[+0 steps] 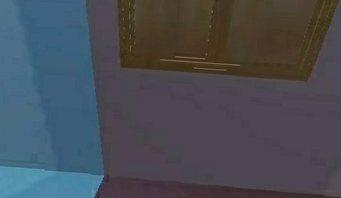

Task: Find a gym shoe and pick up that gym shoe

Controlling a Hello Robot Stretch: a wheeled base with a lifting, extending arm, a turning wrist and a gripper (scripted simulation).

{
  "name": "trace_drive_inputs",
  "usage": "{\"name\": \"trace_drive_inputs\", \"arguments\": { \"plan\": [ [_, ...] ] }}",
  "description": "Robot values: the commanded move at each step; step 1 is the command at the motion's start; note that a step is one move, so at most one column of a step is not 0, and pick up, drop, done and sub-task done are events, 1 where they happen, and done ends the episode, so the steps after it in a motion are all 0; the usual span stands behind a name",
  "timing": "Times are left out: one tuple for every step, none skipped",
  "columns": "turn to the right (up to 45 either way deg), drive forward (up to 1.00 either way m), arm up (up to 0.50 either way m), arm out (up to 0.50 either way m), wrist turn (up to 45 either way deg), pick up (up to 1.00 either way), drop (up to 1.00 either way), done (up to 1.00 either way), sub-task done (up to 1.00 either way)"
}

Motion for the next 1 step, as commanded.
{"name": "trace_drive_inputs", "arguments": {
  "plan": [
    [-45.0,0.0,0.0,0.0,0.0,0.0,0.0,0.0,0.0]
  ]
}}
